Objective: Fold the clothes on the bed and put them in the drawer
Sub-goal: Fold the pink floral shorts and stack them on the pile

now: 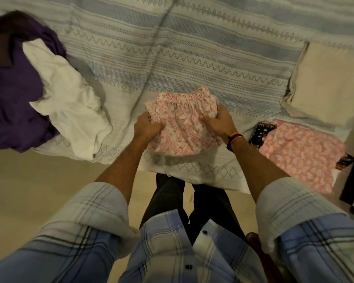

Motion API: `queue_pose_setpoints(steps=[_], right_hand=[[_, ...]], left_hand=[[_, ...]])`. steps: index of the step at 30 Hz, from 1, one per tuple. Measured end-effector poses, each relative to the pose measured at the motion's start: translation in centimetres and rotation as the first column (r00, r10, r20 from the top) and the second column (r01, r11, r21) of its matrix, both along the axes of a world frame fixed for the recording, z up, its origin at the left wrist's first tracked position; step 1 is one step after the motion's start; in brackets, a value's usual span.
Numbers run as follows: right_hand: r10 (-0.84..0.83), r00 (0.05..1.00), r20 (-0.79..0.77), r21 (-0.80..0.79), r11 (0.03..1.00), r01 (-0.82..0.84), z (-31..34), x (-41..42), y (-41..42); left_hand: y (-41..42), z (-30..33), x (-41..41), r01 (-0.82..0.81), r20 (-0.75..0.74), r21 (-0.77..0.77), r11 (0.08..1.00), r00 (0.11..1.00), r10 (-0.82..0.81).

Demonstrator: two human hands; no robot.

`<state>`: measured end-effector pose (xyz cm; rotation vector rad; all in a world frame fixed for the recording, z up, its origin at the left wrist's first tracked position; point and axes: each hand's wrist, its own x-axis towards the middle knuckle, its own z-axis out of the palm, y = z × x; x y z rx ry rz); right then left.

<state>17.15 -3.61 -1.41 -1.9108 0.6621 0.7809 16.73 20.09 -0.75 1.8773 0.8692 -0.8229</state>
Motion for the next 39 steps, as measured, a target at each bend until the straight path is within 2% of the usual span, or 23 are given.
queue_pose_setpoints(steps=[9, 16, 26, 39], right_hand=[[-0.083, 0.99, 0.116, -0.026, 0.996, 0.086, 7.5, -3.3, -4.8], [-0.204, 0.961, 0.184, 0.024, 0.979, 0.203, 9.8, -8.4, -12.2], [-0.272, 0.936, 0.222, 0.052, 0.962, 0.268, 9.8, -15.5, -25.7], [-0.364, 0.912, 0.188, -0.004, 0.929, 0.371, 7.6, -19.3, -34.2]], left_hand=[[-5.4, 6.9, -1.8, 0.101, 0.08, -0.017, 0.995, 0.992, -0.099], [-13.4, 9.7, -4.6, 0.187, 0.116, -0.021, 0.982, 0.976, -0.184], [-26.7, 9.1, -9.7, 0.272, 0.117, -0.038, 0.962, 0.957, -0.266], [-35.3, 6.3, -10.8, 0.352, 0.129, -0.127, 0.927, 0.933, -0.337]])
